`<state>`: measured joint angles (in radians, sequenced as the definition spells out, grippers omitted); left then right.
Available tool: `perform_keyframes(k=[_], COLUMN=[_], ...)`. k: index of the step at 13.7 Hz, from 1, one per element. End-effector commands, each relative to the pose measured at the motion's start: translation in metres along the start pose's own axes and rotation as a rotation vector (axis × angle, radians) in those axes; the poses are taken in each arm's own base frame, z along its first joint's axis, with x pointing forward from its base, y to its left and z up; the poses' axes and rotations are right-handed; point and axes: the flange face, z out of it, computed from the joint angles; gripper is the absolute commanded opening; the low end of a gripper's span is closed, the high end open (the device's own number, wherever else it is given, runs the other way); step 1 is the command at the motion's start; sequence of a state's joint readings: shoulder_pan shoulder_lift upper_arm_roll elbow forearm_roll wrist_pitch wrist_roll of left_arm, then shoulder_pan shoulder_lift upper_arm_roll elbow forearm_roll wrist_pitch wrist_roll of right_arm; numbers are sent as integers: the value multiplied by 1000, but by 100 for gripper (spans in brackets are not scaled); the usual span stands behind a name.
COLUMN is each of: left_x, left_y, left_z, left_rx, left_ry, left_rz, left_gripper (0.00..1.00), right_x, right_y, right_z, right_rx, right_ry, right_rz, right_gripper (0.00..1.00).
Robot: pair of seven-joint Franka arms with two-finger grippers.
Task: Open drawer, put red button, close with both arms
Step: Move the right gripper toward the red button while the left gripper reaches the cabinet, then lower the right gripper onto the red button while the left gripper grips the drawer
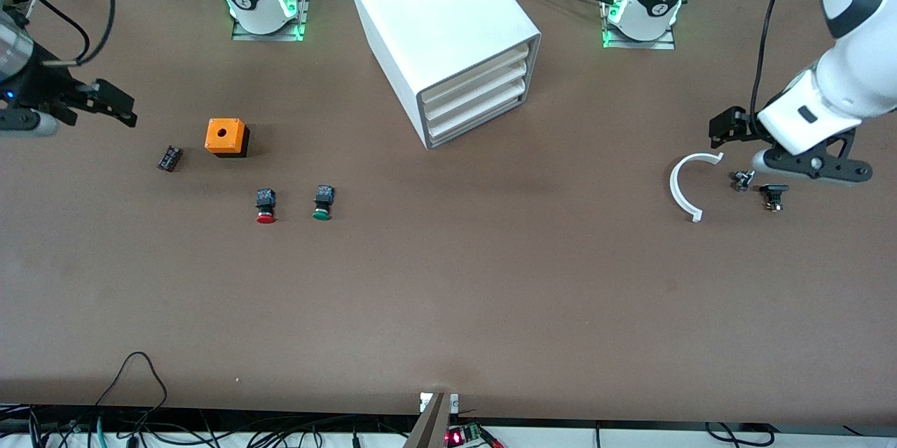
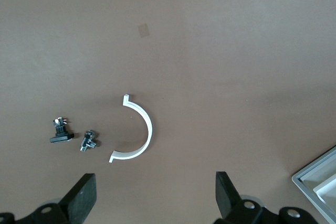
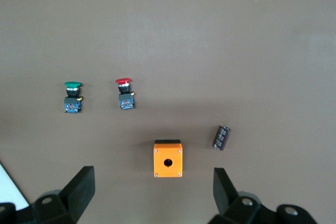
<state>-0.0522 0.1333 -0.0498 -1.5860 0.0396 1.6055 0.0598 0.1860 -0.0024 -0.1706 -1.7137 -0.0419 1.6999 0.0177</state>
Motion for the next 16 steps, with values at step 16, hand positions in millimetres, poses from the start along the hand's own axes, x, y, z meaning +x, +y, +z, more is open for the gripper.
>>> perform_keyframes(k=[16], left_x=[9], left_y=[119], left_z=[259], left_rx=[-898], left_ry=[-442], left_rz=[12], left_gripper=[100], right_x=[72], right_y=[-78], right_z=[115], right_rx=[13], right_ry=[-27], right_rz=[-97], right_gripper=[100])
